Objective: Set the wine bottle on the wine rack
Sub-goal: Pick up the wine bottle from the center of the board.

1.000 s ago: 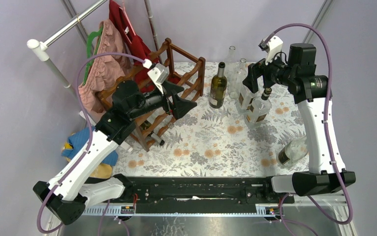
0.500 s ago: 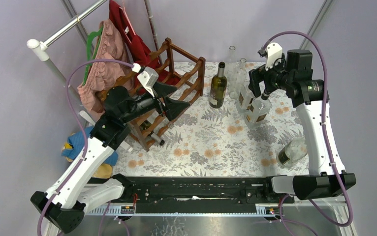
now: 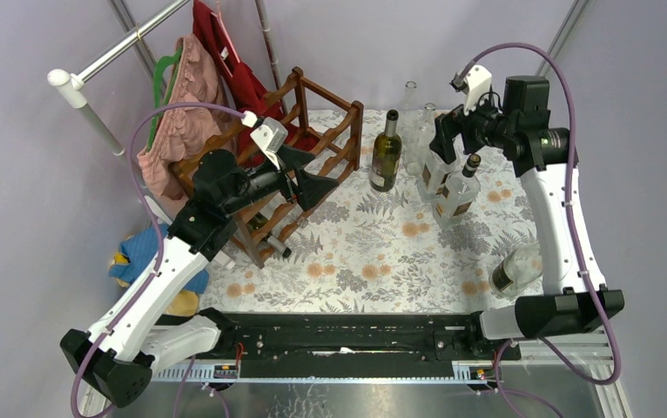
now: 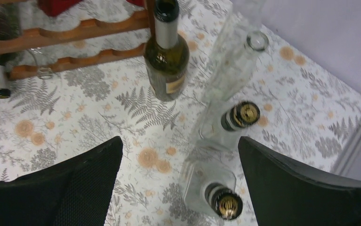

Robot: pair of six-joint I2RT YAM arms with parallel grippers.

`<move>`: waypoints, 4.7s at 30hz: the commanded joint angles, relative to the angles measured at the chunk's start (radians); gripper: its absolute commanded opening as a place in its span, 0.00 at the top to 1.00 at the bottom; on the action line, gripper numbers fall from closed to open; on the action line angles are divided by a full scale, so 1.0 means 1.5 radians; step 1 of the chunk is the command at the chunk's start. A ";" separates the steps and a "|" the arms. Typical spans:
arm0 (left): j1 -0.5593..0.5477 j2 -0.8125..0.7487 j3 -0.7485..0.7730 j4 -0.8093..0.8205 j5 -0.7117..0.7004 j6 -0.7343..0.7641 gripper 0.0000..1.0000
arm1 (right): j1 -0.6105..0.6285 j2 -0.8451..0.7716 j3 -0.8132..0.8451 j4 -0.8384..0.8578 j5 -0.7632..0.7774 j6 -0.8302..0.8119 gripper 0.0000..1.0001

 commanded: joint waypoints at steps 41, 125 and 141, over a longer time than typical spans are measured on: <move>0.006 0.005 -0.024 0.044 0.012 0.043 0.01 | 0.152 0.287 0.214 0.074 0.006 0.105 1.00; -0.305 0.204 -0.298 0.277 -0.175 0.514 0.10 | 0.152 -0.280 -0.553 0.158 -0.326 -0.096 0.98; -0.277 0.248 -0.266 0.248 -0.132 0.474 0.81 | 0.151 -0.276 -0.551 0.146 -0.331 -0.107 0.92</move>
